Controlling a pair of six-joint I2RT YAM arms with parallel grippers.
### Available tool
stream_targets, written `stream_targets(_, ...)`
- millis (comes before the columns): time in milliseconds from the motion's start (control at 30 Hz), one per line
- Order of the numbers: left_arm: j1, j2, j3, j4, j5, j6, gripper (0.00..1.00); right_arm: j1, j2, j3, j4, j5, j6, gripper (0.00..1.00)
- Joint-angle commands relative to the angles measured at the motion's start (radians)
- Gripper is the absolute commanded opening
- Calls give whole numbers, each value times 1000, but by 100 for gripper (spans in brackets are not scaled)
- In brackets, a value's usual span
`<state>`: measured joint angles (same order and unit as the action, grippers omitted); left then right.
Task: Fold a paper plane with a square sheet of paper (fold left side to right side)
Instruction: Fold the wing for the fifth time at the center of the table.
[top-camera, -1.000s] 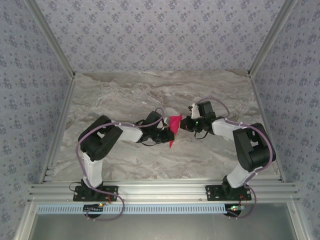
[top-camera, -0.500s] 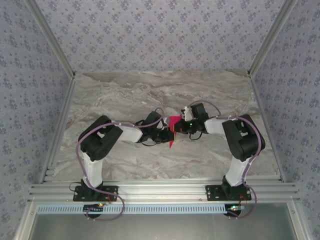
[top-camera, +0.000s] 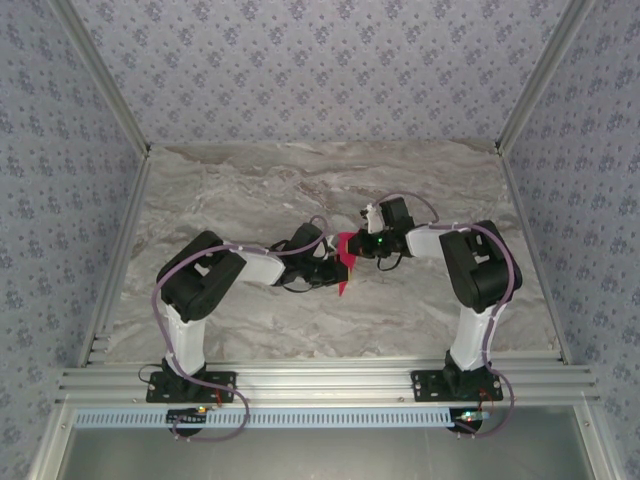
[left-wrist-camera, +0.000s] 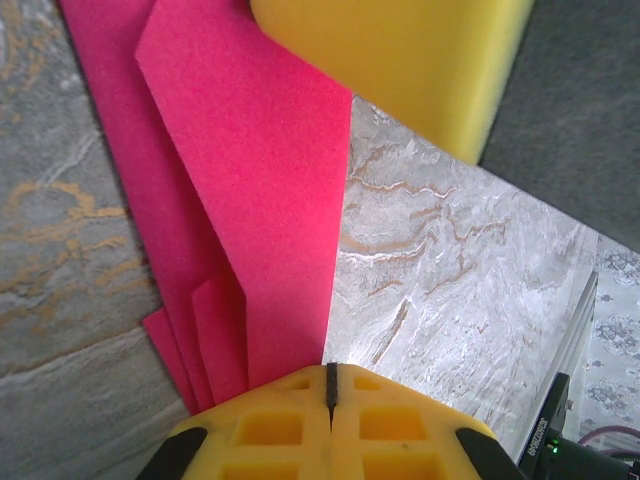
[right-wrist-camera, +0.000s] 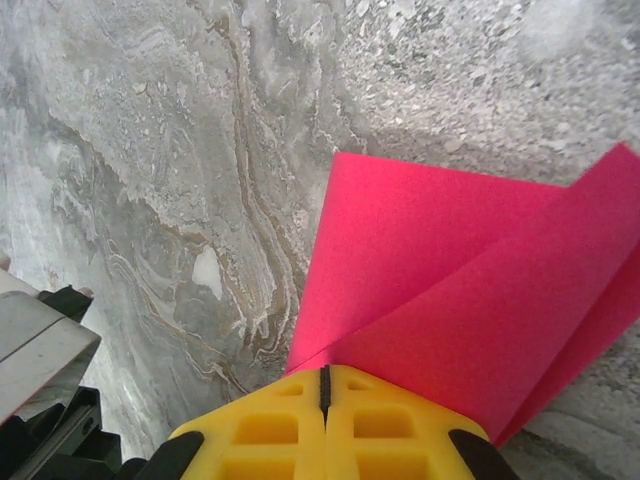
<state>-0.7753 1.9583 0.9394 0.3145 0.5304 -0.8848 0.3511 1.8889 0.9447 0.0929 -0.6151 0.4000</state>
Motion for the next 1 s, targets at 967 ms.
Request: stream_targets(967, -16, 73, -42, -86, 7, -16, 1, -126, 174, 231, -158, 16, -105, 7)
